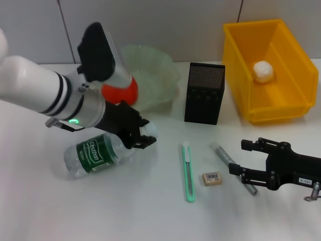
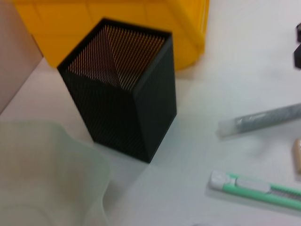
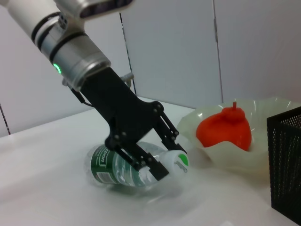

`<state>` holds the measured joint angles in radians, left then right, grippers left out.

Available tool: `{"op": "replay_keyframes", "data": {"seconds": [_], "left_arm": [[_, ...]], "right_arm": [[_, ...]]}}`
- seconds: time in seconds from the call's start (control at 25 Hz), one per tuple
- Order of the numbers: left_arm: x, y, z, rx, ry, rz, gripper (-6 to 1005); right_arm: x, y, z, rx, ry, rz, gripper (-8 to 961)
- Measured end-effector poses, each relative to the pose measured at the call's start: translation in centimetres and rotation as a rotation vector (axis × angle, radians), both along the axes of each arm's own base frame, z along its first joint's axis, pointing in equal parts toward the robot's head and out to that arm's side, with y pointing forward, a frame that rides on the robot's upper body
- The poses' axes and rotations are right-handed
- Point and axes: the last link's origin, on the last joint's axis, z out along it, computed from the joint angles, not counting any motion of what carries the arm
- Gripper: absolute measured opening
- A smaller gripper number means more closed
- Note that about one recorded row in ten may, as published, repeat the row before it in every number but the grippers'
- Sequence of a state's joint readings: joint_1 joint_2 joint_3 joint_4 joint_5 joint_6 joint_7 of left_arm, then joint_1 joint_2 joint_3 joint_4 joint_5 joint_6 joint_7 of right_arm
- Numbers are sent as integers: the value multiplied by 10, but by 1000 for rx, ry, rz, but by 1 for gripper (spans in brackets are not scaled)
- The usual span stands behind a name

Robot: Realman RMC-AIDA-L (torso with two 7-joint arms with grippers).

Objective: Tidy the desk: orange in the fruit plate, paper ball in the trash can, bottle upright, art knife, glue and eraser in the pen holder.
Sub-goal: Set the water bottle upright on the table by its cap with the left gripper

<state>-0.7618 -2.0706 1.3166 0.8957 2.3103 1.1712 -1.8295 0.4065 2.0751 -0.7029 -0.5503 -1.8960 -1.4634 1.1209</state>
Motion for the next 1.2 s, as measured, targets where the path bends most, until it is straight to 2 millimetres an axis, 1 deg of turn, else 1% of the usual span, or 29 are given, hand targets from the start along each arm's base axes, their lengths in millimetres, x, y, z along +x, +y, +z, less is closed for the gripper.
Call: {"op": "replay_keyframes", "data": {"seconds": [0.28, 0.32, 0.36, 0.52, 0.6, 0.68, 0.72, 0.8, 0.84, 0.88, 0.92, 0.96, 1.12, 1.16, 1.2], "left_arm": [[4, -1, 22, -2, -83, 41, 444], [4, -1, 25, 0, -99, 48, 444], [3, -2, 34, 2, -131, 60, 445], [3, -3, 41, 8, -160, 70, 446], [3, -3, 41, 8, -160, 70, 447], [1, -7, 52, 19, -204, 82, 448], [1, -7, 52, 19, -204, 82, 449], [-5, -10, 64, 44, -246, 101, 449], [-5, -10, 64, 44, -246, 101, 450], [-7, -11, 70, 59, -271, 110, 450], [-7, -11, 70, 59, -271, 110, 451], [-10, -13, 74, 71, -296, 117, 451], [-13, -15, 81, 90, -333, 125, 453], [-16, -16, 87, 107, -356, 132, 453], [-16, -16, 87, 107, -356, 132, 454]], "right_arm": [[-1, 0, 1, 0, 2, 3, 776], [-1, 0, 1, 0, 2, 4, 776], [-1, 0, 1, 0, 2, 4, 776], [-1, 1, 1, -1, 4, 7, 776], [-2, 0, 1, -4, 6, 11, 776], [-2, 0, 1, -5, 8, 12, 776], [-2, 0, 1, -5, 8, 12, 776], [-3, 0, 1, -5, 8, 13, 776], [-3, 0, 1, -5, 8, 13, 776], [-3, 0, 1, -5, 8, 14, 776], [-3, 0, 1, -5, 8, 14, 776], [-3, 0, 1, -5, 8, 14, 776], [-4, 1, 1, -8, 10, 22, 775], [-6, 1, 1, -12, 13, 32, 775], [-6, 1, 1, -12, 13, 32, 775]]}}
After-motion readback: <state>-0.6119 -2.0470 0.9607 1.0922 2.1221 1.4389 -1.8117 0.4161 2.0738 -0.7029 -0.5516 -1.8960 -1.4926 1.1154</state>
